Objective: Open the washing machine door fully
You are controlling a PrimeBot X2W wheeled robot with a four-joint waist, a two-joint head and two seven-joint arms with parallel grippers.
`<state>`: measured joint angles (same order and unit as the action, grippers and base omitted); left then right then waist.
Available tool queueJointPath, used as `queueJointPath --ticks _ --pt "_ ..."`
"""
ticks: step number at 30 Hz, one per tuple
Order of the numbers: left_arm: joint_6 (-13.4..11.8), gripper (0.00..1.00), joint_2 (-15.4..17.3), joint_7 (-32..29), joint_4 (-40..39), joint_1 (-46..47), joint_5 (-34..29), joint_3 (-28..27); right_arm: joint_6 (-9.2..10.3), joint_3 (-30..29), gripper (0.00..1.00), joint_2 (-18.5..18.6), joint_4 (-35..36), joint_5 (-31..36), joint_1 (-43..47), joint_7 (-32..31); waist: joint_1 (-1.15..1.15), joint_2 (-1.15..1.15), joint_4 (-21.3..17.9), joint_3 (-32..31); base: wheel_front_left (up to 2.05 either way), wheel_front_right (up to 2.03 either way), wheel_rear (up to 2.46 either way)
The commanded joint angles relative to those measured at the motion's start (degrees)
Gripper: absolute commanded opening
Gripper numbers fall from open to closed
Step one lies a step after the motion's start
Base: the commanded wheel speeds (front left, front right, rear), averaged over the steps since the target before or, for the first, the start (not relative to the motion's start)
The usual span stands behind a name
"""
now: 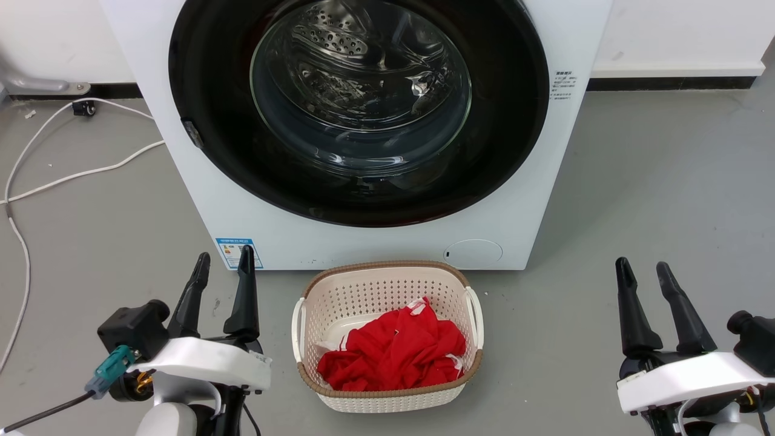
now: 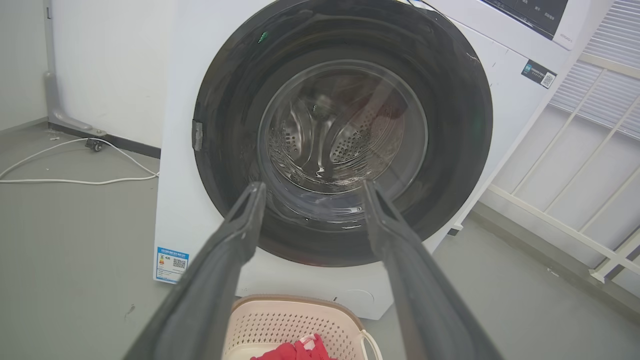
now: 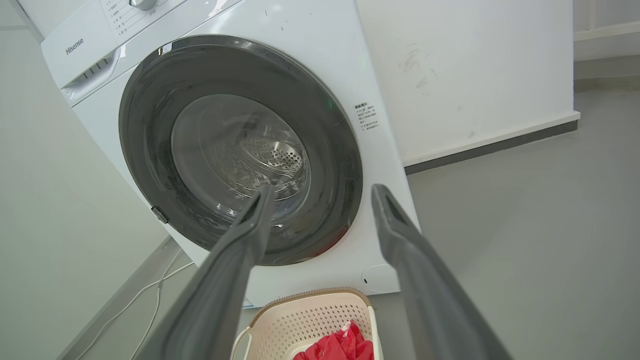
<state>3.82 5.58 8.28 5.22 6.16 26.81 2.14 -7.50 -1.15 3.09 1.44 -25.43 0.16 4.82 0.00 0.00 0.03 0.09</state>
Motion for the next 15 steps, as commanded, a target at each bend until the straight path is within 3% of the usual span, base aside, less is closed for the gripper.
queueJointPath --ticks 1,15 --pt "-0.5 1.0 0.8 0.6 -0.5 1.0 -2.3 0.6 0.01 0.1 1.0 -0.1 0.8 2.2 0.2 -0.4 0.0 0.0 0.0 0.0 0.0 0.0 0.0" --pt "-2.6 1.0 2.5 2.4 -0.4 1.3 -9.7 3.4 0.02 0.1 1.0 -0.1 1.4 9.9 1.1 -1.6 0.0 0.0 0.1 -0.1 0.0 0.0 0.0"
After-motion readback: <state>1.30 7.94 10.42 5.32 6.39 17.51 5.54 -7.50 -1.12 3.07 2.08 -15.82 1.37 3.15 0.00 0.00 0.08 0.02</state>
